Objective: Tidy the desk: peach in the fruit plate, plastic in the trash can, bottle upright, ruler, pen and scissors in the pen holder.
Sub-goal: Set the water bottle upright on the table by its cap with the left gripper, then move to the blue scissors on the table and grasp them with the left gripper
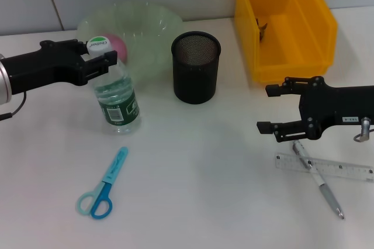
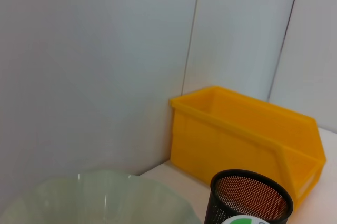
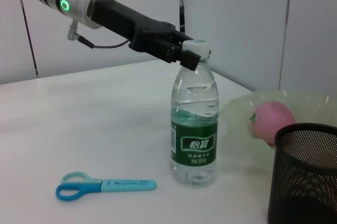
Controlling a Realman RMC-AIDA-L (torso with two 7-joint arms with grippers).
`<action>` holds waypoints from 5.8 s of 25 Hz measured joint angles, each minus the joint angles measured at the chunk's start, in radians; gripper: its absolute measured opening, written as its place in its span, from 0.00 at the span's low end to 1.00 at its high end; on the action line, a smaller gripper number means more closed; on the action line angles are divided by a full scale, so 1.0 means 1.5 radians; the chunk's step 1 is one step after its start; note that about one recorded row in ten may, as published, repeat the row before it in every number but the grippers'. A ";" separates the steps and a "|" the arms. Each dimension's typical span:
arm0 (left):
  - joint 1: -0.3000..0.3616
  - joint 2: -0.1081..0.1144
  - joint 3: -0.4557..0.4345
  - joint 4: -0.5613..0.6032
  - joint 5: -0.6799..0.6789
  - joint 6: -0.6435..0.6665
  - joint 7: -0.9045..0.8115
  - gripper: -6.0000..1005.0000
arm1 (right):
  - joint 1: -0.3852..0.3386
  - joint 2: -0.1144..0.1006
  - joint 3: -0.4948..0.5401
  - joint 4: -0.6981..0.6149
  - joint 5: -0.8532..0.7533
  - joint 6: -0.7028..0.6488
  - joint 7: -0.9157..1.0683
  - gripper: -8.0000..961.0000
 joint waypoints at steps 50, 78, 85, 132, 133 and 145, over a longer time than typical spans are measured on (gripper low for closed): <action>0.313 -0.003 0.101 0.256 -0.083 0.083 0.075 0.79 | 0.003 -0.001 0.007 -0.006 0.006 0.000 -0.003 0.88; 0.334 -0.002 0.098 0.264 -0.086 0.111 0.069 0.79 | 0.004 -0.001 0.004 -0.015 0.006 -0.008 -0.002 0.88; 0.321 0.000 0.087 0.319 0.074 0.124 -0.102 0.78 | 0.010 0.000 0.001 -0.010 0.003 -0.003 0.006 0.88; 0.090 -0.008 0.368 0.430 0.636 0.185 -0.761 0.77 | -0.005 -0.005 0.023 -0.007 0.036 0.015 0.036 0.88; 0.088 -0.009 0.364 0.421 0.628 0.186 -0.762 0.77 | -0.007 -0.005 0.020 -0.006 0.034 0.015 0.036 0.88; 0.062 -0.010 0.366 0.381 0.620 0.177 -0.762 0.77 | -0.015 -0.003 0.017 0.009 0.007 0.016 0.029 0.88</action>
